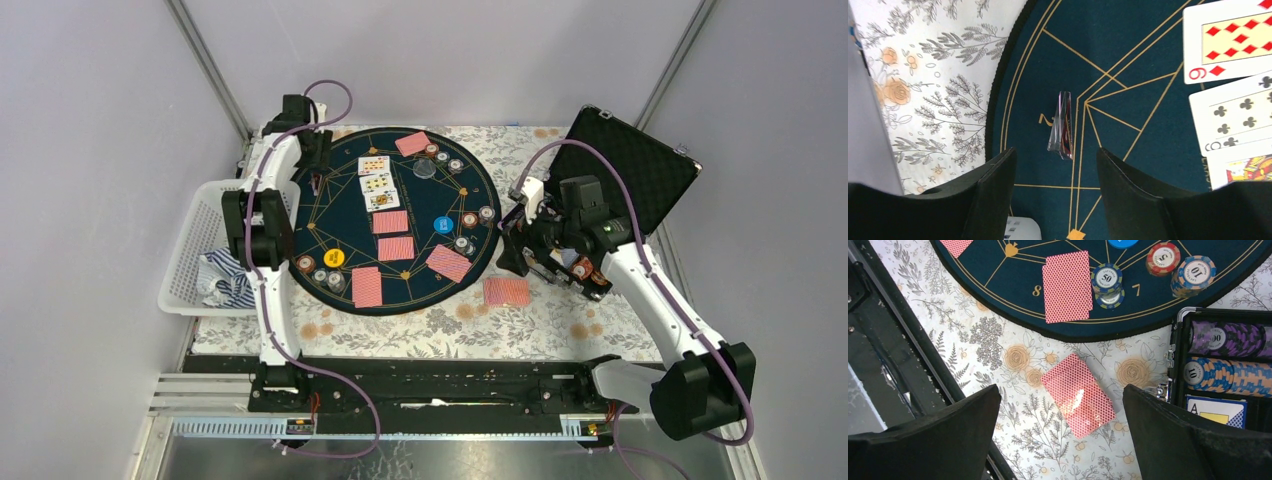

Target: Distribute texas hold em gaming equipment

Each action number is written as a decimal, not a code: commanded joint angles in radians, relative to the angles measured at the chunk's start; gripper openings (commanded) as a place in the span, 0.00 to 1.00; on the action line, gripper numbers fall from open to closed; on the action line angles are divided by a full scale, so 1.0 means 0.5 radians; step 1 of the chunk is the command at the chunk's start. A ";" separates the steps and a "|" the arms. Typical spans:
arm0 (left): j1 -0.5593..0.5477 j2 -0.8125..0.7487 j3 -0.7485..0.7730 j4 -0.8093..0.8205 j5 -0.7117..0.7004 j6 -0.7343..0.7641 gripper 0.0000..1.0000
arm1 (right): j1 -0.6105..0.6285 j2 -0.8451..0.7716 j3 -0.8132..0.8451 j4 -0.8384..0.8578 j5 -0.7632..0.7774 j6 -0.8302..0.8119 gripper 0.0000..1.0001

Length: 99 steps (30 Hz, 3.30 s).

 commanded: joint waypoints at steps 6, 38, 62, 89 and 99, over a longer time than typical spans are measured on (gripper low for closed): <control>0.053 0.114 0.065 0.015 0.049 -0.108 0.57 | -0.049 -0.076 -0.029 0.114 -0.127 0.102 1.00; -0.604 -0.619 -0.415 -0.037 0.537 0.121 0.01 | -0.083 -0.067 -0.107 0.234 -0.150 0.124 1.00; -0.990 -0.038 -0.203 0.104 0.278 -0.074 0.07 | -0.114 -0.094 -0.168 0.248 -0.150 0.088 1.00; -0.982 -0.254 -0.125 0.001 0.283 -0.097 0.99 | -0.120 -0.086 -0.106 0.227 -0.193 0.129 1.00; -0.585 -0.742 -0.048 -0.325 0.678 -0.146 0.99 | -0.218 -0.036 0.270 0.067 -0.104 0.176 1.00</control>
